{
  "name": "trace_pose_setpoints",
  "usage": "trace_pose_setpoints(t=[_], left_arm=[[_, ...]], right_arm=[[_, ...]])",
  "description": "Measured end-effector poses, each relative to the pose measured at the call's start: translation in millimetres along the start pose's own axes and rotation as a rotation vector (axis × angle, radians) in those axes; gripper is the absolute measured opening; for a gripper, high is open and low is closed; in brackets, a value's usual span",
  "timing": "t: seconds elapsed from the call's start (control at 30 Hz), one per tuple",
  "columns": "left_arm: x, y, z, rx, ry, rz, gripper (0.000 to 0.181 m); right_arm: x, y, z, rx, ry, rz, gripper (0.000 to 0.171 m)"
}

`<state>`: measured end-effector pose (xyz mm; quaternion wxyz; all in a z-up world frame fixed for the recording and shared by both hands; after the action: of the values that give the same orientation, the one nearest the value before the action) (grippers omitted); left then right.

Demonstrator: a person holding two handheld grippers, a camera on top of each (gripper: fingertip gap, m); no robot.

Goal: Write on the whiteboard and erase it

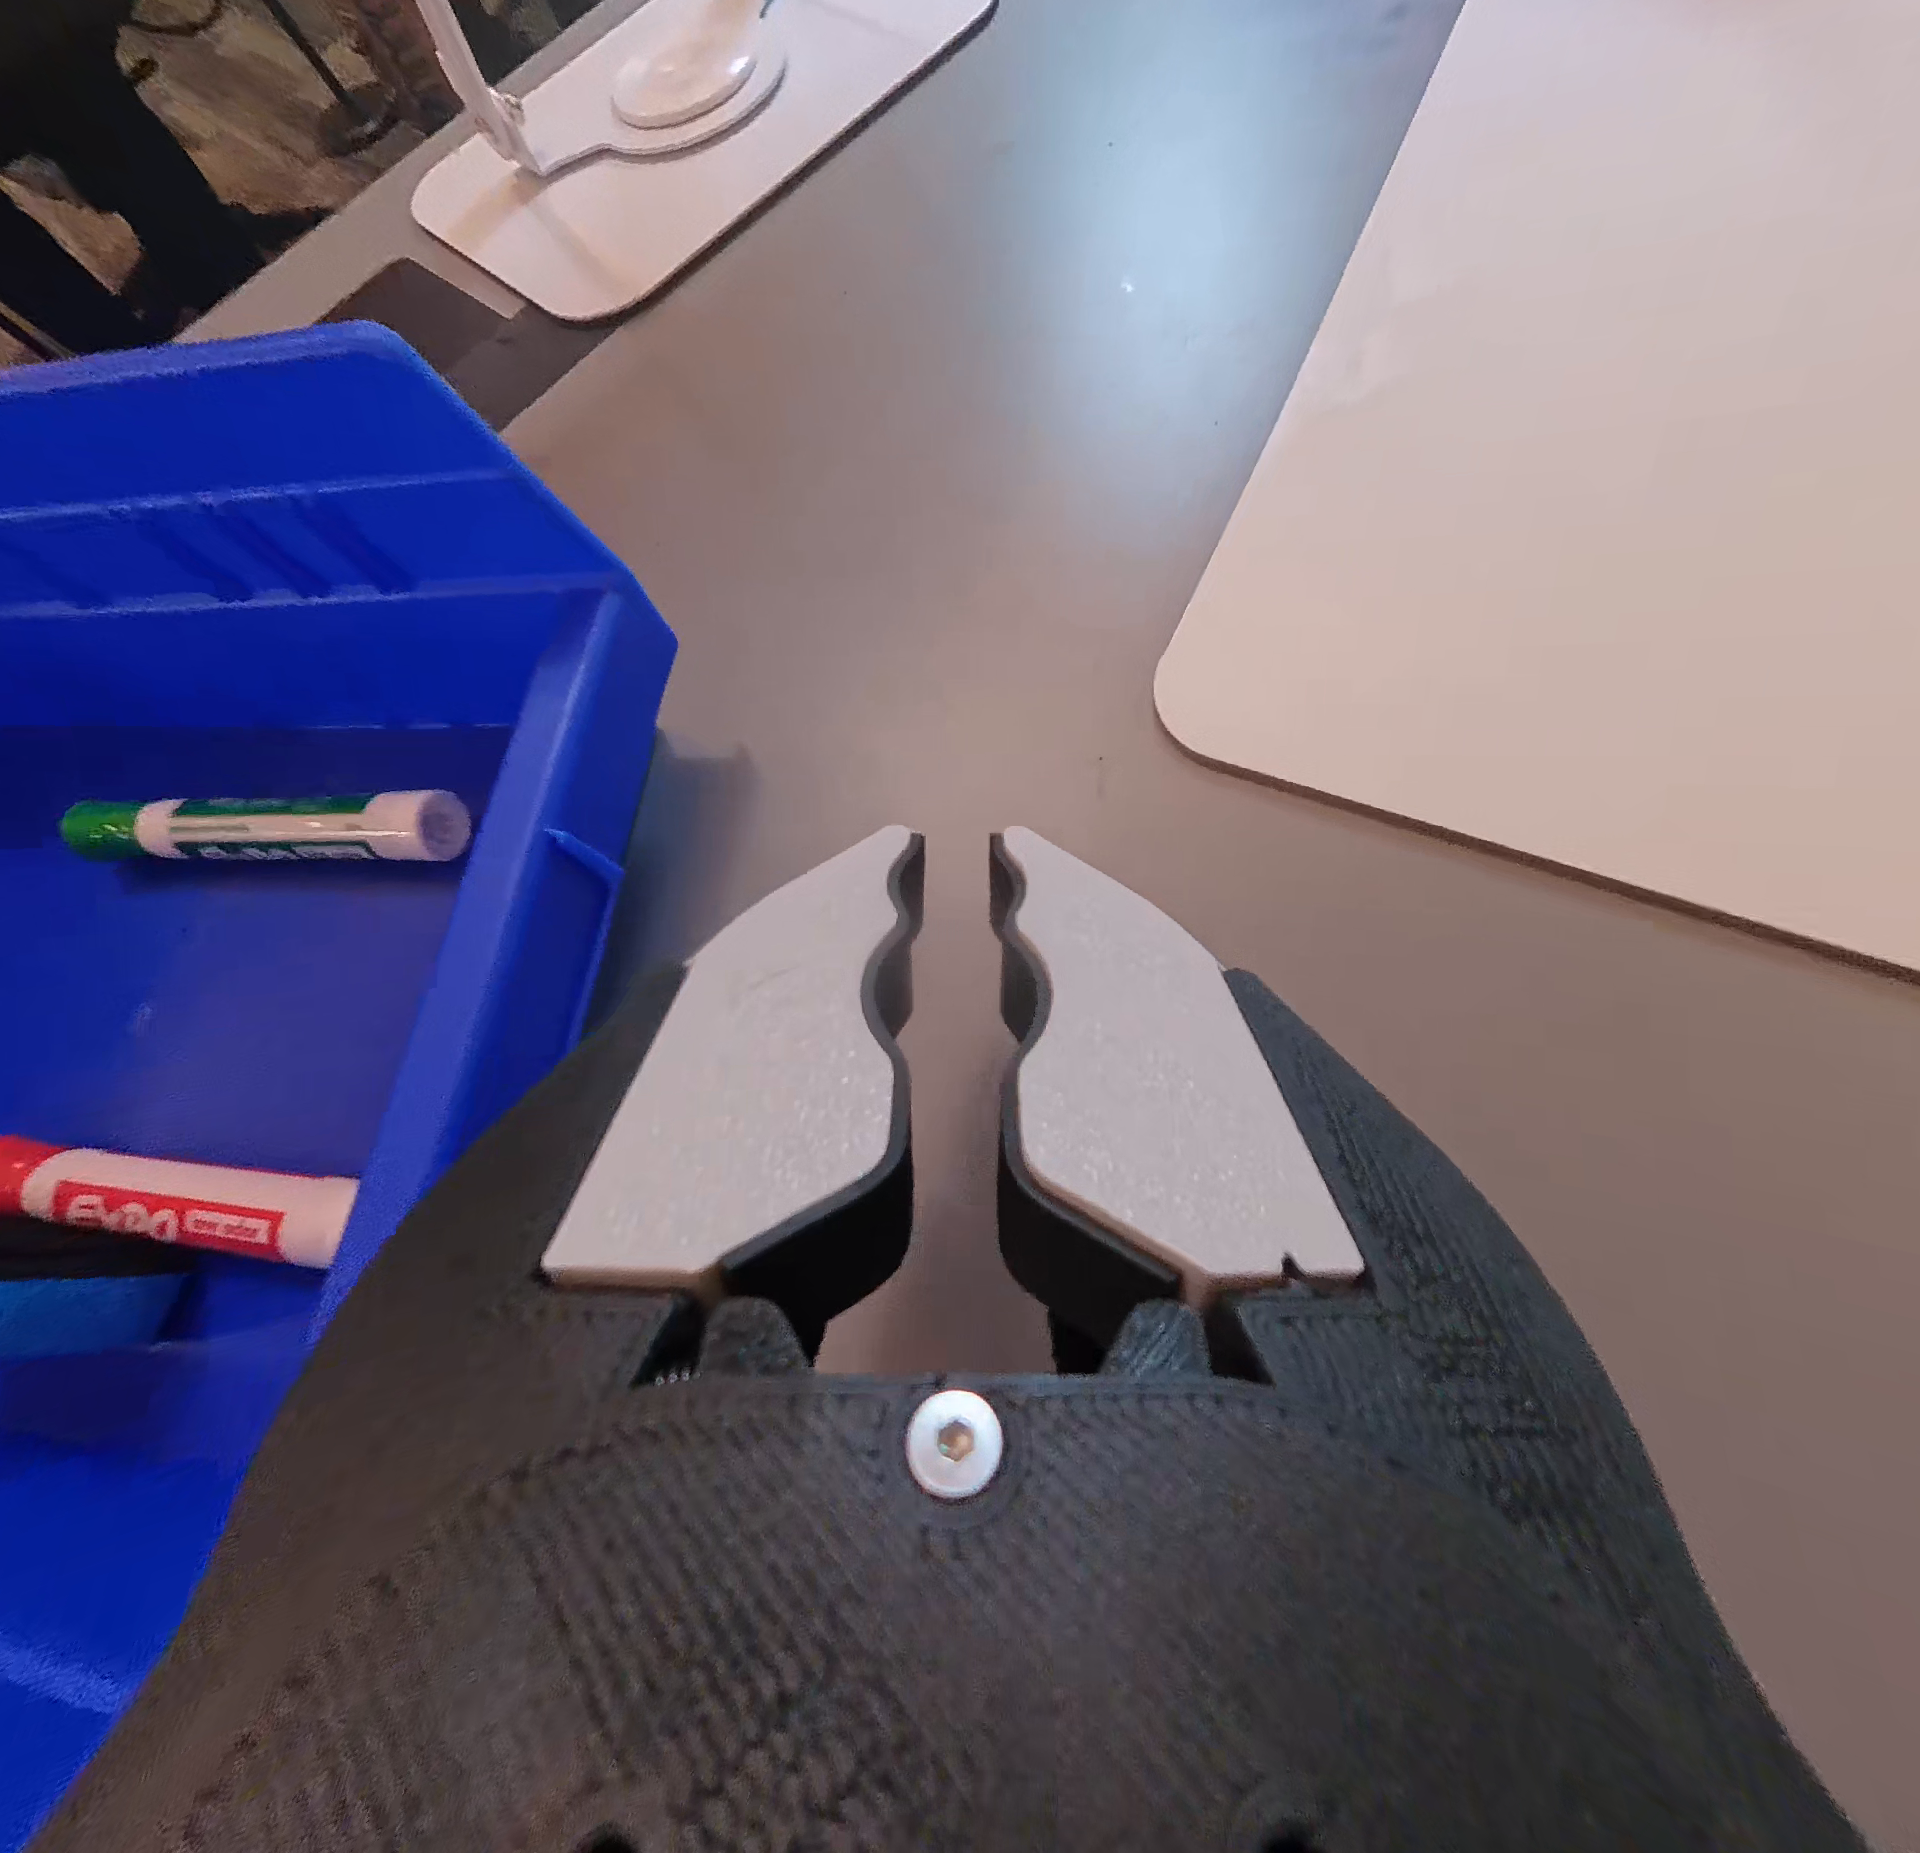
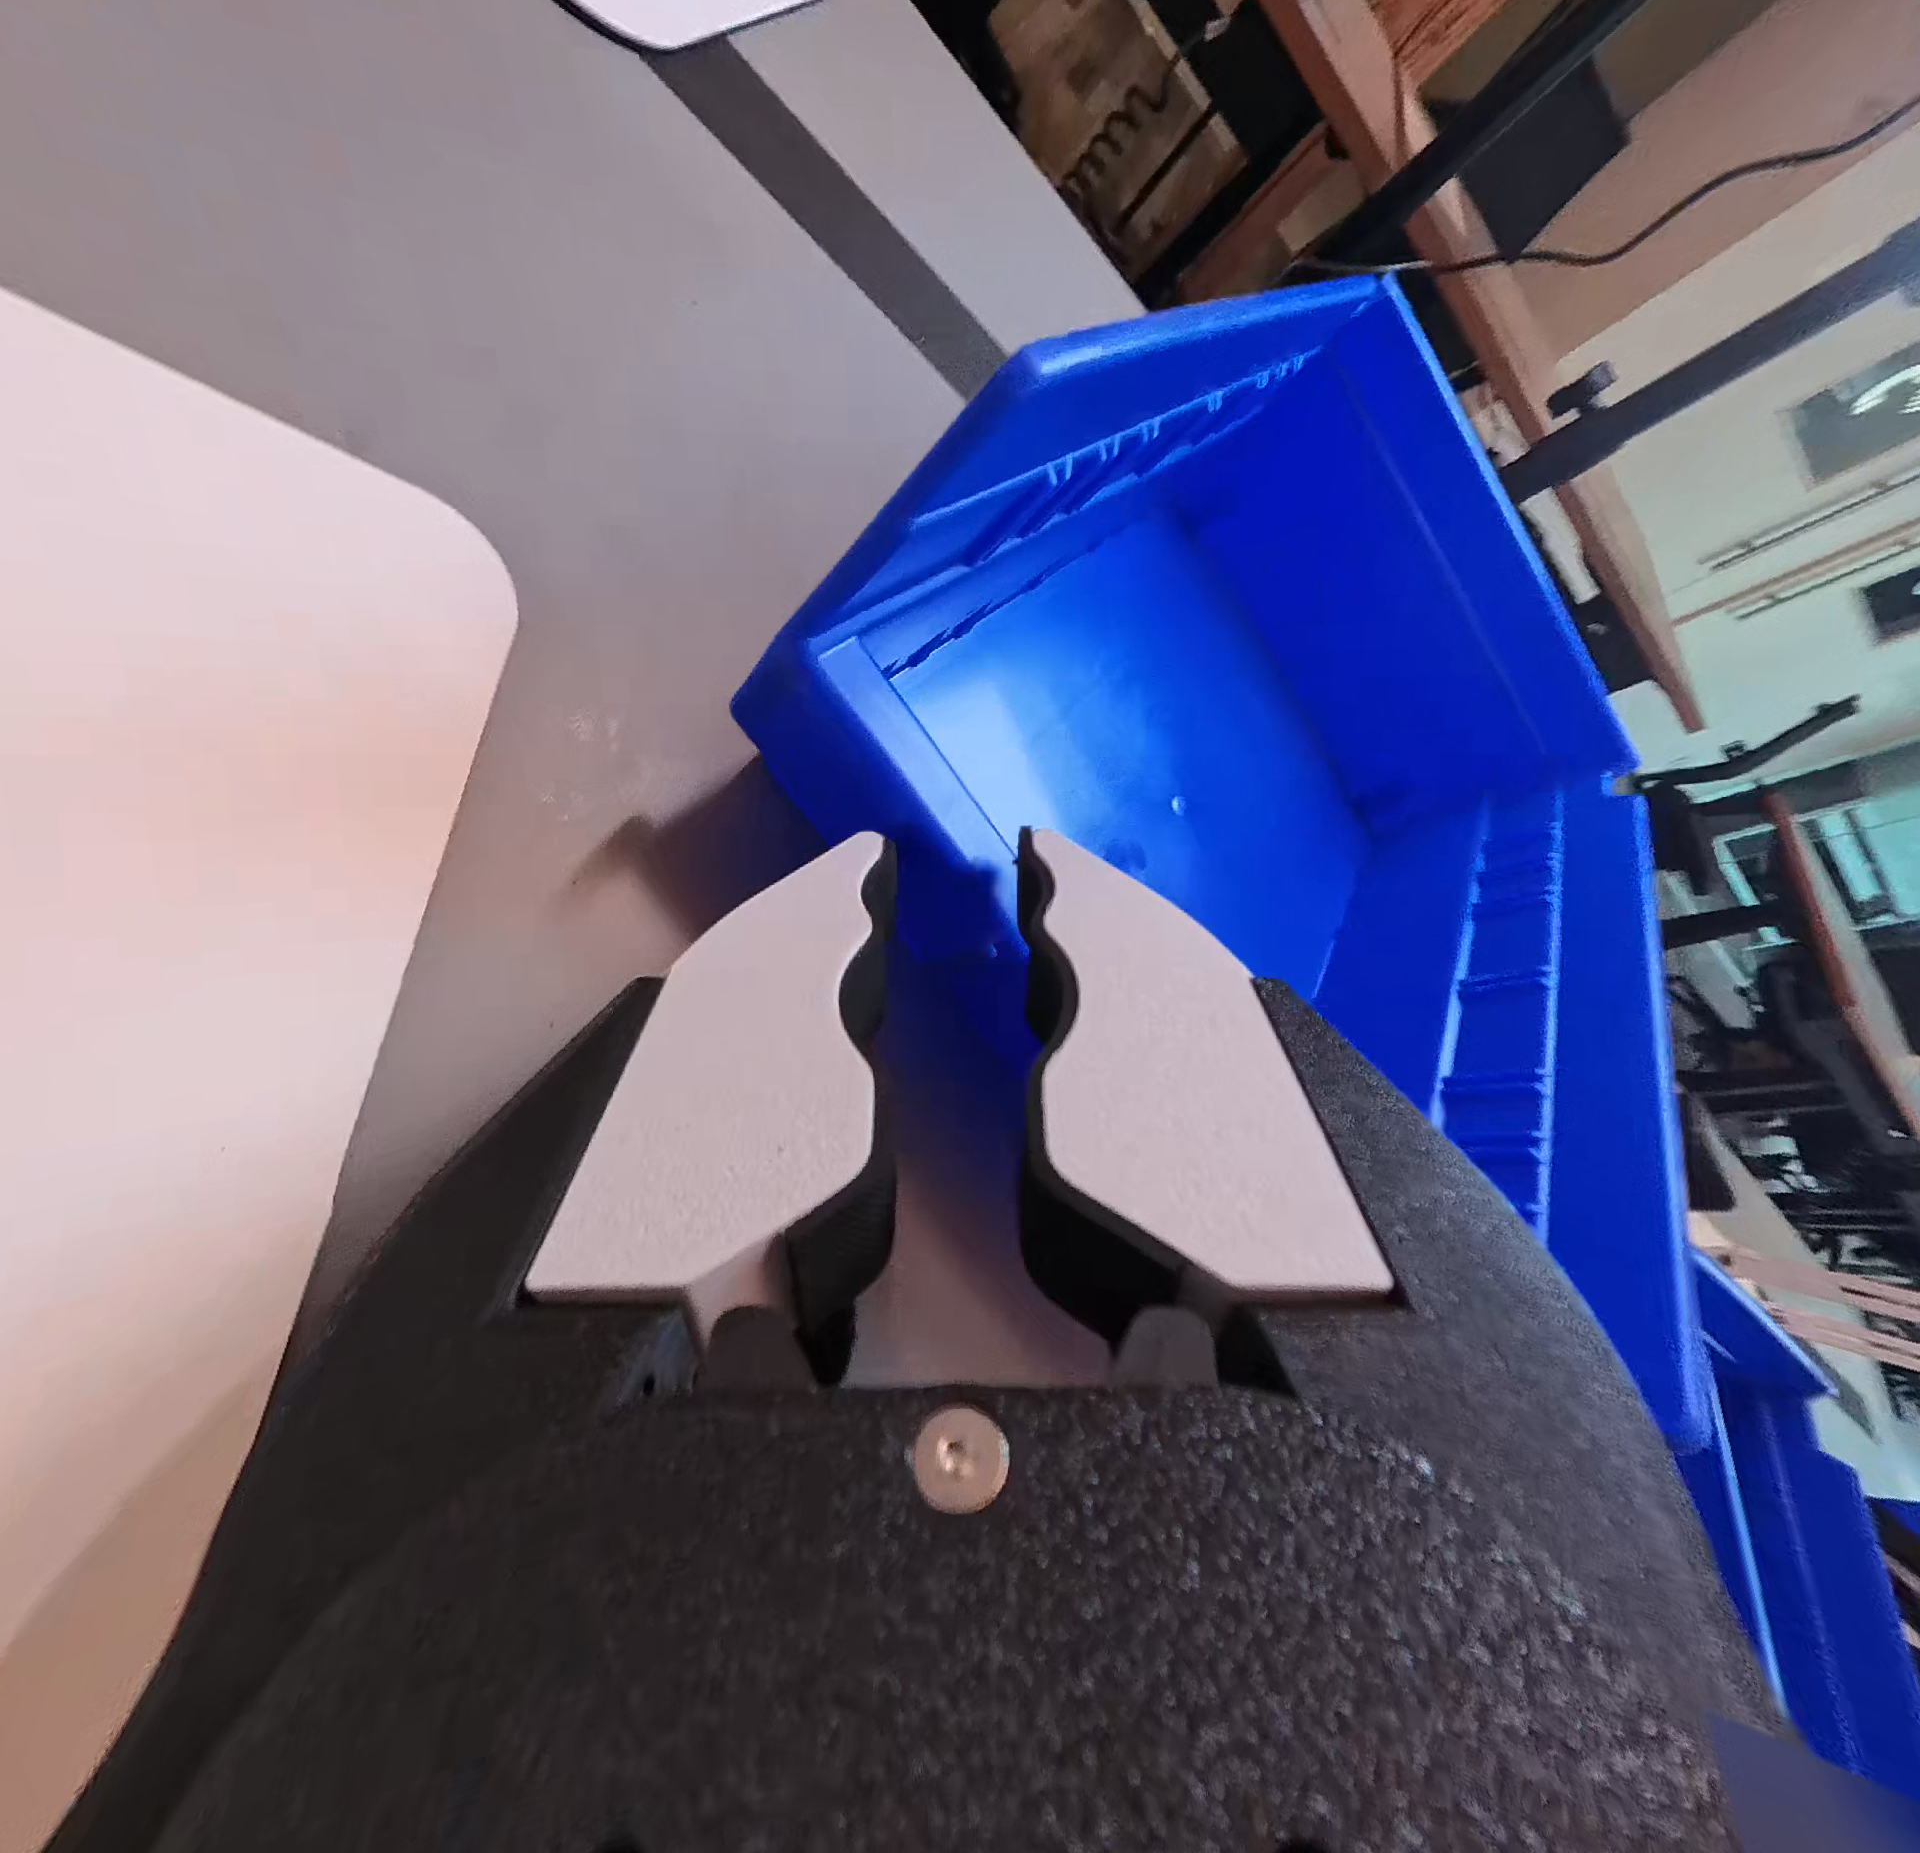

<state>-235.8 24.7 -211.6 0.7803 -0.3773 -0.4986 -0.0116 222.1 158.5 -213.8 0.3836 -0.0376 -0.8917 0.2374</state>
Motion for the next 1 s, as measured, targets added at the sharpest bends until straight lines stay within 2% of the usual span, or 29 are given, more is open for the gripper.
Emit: trace_pose_setpoints(t=[0.07, 0.13, 0.27, 0.37, 0.4, 0.43, 0.47, 0.5, 0.67, 0.7, 0.77, 0.87, 0.93, 1.0], left_arm=[[-0.8, 0.2, 1.7, -0.01, -0.043, 0.001, 0.019], [-1.6, -3.0, 7.5, 0.015, -0.069, -0.009, 0.021], [-1.5, -13.0, 24.7, 0.103, -0.126, -0.052, 0.022], [-3.0, -19.7, 37.8, 0.19, -0.148, -0.07, 0.023], [-3.8, -21.7, 41.8, 0.213, -0.162, -0.074, 0.023], [-4.7, -23.5, 45.8, 0.233, -0.178, -0.078, 0.023], [-5.5, -25.4, 49.1, 0.248, -0.189, -0.086, 0.023], [-6.1, -27.8, 52.5, 0.265, -0.199, -0.092, 0.023], [-4.3, -44.9, 68.2, 0.359, -0.224, -0.139, 0.016], [-2.1, -47.2, 72.1, 0.38, -0.215, -0.136, 0.017], [5.1, -53.5, 85.0, 0.437, -0.182, -0.122, 0.017], [15.6, -61.2, 111.6, 0.457, -0.165, -0.03, 0.021], [15.6, -63.7, 134.3, 0.467, -0.114, 0.111, 0.021], [9.7, -56.3, 151.1, 0.372, -0.116, 0.283, 0.033]], right_arm=[[5.7, -4.3, 0.2, -0.018, 0.0, -0.048, 0.022], [13.6, -20.4, -2.4, 0.022, 0.086, -0.158, 0.022], [26.5, -59.0, -10.3, 0.213, 0.377, -0.421, 0.032], [30.0, -74.7, -11.0, 0.334, 0.482, -0.499, 0.04], [30.5, -75.8, -9.8, 0.363, 0.493, -0.504, 0.044], [30.5, -75.7, -8.4, 0.38, 0.493, -0.501, 0.039], [30.3, -75.8, -6.4, 0.398, 0.472, -0.505, 0.012], [30.3, -77.0, -3.5, 0.421, 0.439, -0.521, 0.0], [32.4, -81.2, 0.5, 0.442, 0.432, -0.594, 0.002], [32.6, -81.0, 1.2, 0.444, 0.432, -0.595, 0.017], [31.7, -78.5, 5.0, 0.462, 0.413, -0.577, 0.021], [30.6, -74.9, 10.2, 0.479, 0.383, -0.543, 0.032], [29.3, -73.0, 13.0, 0.49, 0.368, -0.521, 0.032], [28.1, -71.9, 14.6, 0.49, 0.352, -0.511, 0.032]])
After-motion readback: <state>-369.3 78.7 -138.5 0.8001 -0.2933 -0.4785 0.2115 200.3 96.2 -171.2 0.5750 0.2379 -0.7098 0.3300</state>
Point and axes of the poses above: each gripper's, where its closed fingertips meet, y out along the fingers, x out of its top, z = x × y across the jaws, the point moved 7 cm from there along -y, back along the fingers, and after that the axes turned 2 degrees about y, right-handed, at the moved point
